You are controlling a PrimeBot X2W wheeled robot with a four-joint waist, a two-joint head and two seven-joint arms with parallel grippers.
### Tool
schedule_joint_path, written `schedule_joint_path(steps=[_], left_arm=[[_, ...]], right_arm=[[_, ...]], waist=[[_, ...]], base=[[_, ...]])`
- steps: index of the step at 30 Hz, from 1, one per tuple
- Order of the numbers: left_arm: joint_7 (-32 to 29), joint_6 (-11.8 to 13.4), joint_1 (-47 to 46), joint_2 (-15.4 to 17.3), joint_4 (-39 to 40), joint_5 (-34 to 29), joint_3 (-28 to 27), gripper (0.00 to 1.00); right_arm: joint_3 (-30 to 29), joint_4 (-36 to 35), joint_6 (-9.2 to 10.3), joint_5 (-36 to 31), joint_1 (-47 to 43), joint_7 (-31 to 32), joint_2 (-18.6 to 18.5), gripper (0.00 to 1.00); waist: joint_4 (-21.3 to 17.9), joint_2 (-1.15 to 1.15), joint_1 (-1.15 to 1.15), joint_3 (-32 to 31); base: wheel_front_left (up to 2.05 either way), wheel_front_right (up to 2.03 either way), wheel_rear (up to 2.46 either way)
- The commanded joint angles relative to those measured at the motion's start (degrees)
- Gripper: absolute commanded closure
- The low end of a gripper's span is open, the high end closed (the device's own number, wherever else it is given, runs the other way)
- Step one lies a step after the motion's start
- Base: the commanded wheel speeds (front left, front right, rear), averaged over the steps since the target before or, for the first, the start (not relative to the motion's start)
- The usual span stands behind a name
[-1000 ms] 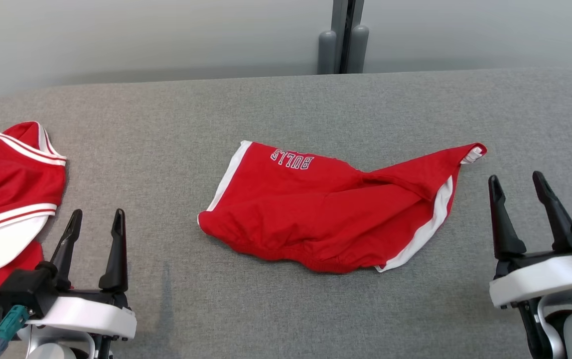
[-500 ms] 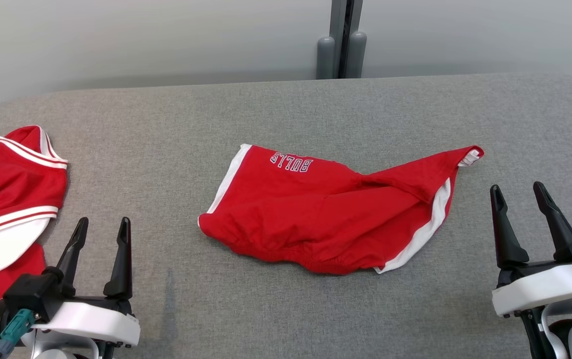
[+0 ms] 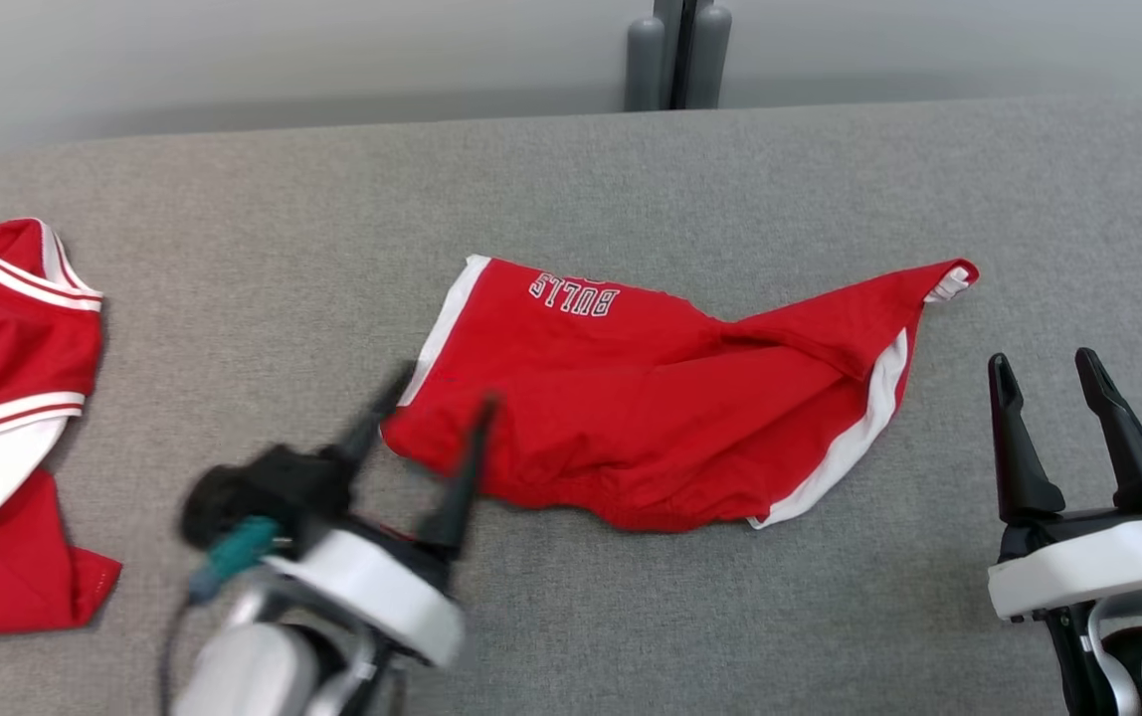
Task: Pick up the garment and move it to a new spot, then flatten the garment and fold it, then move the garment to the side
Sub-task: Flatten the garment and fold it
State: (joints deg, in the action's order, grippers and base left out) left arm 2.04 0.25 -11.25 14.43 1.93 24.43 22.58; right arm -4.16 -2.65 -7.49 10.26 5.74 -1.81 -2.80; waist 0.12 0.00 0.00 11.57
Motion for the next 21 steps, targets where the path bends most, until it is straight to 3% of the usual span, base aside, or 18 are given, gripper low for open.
schedule_joint_path(steps=[1, 9, 15, 21], left_arm=[[-1.7, -2.0, -1.5, -1.2, 0.9, -0.5, 3.2, 0.00], [-6.6, -6.4, -5.4, -4.0, -2.8, -1.7, 15.0, 0.00], [-7.8, -7.3, -8.5, -3.3, -10.0, -1.5, 18.3, 0.00], [-7.1, -7.3, -10.9, -2.0, -15.1, -2.6, 18.3, 0.00]], right_arm=[[0.2, -0.1, -0.01, 0.4, 1.2, -0.4, -0.3, 0.00], [1.6, 1.1, -0.01, 1.6, 3.7, -2.1, -0.3, 0.00], [1.8, 3.0, -0.01, 2.7, 4.9, -3.8, -0.3, 0.00], [1.7, 4.3, -0.01, 3.2, 5.6, -5.1, -0.3, 0.00]], waist=[[-1.2, 0.00, 0.00, 1.7], [-5.3, 0.00, 0.00, 6.5], [-8.1, 0.00, 0.00, 9.3], [-9.3, 0.00, 0.00, 10.3]], base=[[0.00, 0.00, 0.00], [0.00, 0.00, 0.00], [0.00, 0.00, 0.00], [0.00, 0.00, 0.00]])
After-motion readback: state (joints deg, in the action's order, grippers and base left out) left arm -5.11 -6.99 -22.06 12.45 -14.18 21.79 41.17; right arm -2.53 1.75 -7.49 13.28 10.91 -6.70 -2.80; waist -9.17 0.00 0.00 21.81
